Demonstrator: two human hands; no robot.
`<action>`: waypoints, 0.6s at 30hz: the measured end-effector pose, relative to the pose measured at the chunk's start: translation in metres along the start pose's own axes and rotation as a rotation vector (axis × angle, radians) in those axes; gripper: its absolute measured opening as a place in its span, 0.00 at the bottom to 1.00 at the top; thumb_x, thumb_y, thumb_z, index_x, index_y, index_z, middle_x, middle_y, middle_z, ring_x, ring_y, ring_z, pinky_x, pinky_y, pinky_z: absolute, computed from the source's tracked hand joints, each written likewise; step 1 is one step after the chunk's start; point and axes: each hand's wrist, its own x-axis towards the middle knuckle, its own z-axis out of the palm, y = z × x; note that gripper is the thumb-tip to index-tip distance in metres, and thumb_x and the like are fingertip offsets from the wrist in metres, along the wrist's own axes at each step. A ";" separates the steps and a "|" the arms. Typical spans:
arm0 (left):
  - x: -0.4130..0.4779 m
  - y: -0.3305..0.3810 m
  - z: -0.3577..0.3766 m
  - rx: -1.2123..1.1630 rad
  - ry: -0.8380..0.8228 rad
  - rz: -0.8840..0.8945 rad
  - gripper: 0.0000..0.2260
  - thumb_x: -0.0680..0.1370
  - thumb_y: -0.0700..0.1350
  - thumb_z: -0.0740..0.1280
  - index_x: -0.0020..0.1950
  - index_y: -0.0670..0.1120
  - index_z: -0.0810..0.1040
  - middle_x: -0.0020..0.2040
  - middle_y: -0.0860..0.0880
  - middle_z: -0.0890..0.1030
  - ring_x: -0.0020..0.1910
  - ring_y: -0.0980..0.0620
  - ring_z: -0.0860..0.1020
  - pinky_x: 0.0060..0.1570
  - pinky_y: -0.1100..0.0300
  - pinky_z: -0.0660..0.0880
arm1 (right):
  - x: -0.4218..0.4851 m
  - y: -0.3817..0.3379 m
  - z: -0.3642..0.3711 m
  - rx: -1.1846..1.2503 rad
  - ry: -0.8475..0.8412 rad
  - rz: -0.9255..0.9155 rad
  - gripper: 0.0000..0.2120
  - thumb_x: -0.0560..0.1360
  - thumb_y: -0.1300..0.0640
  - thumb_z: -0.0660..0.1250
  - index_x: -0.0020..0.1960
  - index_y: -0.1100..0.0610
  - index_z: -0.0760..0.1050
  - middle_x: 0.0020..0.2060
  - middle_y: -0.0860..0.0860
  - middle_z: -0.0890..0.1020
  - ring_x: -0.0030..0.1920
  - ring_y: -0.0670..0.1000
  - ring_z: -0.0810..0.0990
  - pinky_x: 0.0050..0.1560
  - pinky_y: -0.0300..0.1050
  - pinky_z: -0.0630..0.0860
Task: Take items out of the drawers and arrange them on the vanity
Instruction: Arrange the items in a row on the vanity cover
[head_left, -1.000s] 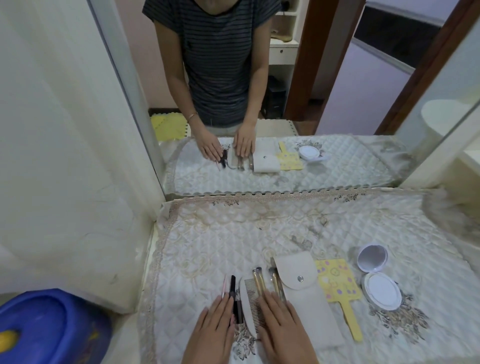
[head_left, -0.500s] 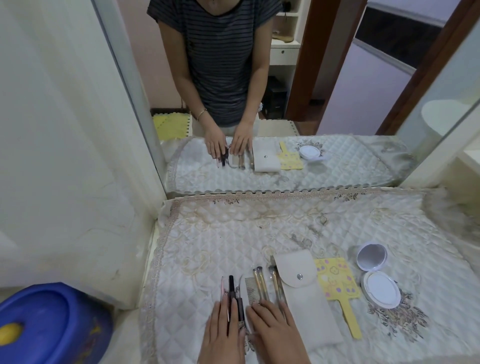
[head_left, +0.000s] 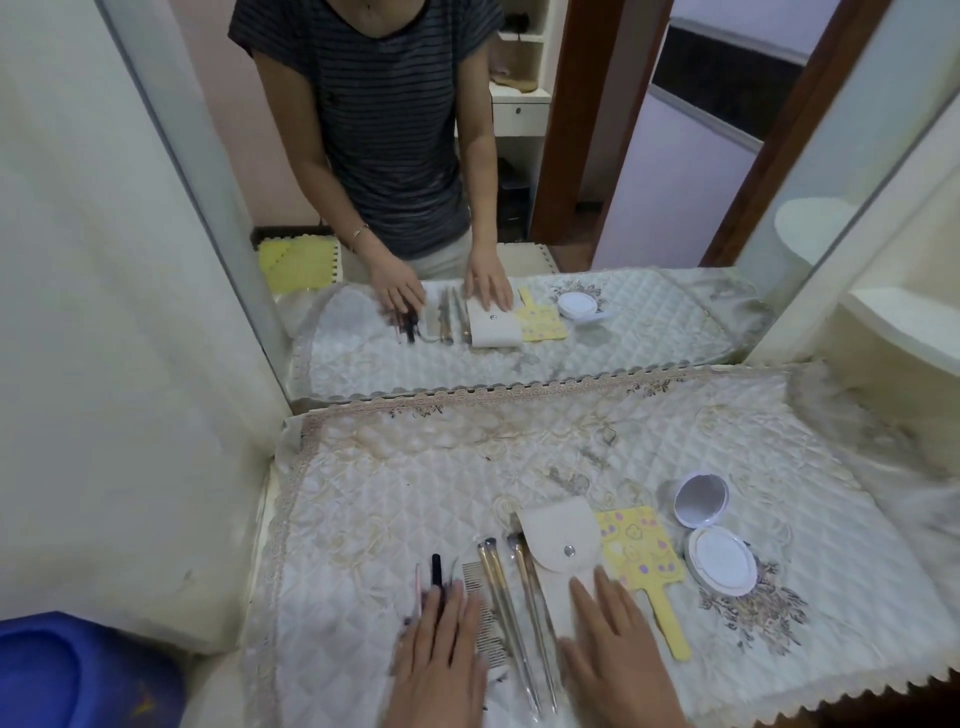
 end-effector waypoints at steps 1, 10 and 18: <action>0.003 0.006 0.000 0.001 -0.016 0.045 0.25 0.79 0.54 0.41 0.76 0.49 0.46 0.77 0.52 0.43 0.76 0.52 0.43 0.73 0.58 0.42 | -0.003 -0.001 0.001 -0.009 0.000 0.014 0.29 0.75 0.37 0.36 0.61 0.49 0.67 0.57 0.56 0.82 0.58 0.53 0.67 0.65 0.40 0.55; 0.025 0.043 0.017 0.006 -0.157 0.178 0.24 0.79 0.57 0.43 0.71 0.49 0.59 0.77 0.51 0.41 0.76 0.53 0.43 0.70 0.58 0.48 | -0.001 0.009 0.002 0.134 0.140 -0.074 0.27 0.76 0.38 0.43 0.53 0.49 0.77 0.52 0.55 0.83 0.53 0.49 0.71 0.53 0.39 0.75; 0.043 0.077 0.040 0.100 -0.220 0.163 0.34 0.72 0.67 0.53 0.73 0.53 0.54 0.77 0.50 0.42 0.76 0.51 0.42 0.72 0.58 0.40 | 0.037 0.089 -0.009 0.035 0.055 -0.147 0.29 0.79 0.45 0.39 0.59 0.57 0.74 0.60 0.55 0.78 0.62 0.55 0.72 0.70 0.39 0.51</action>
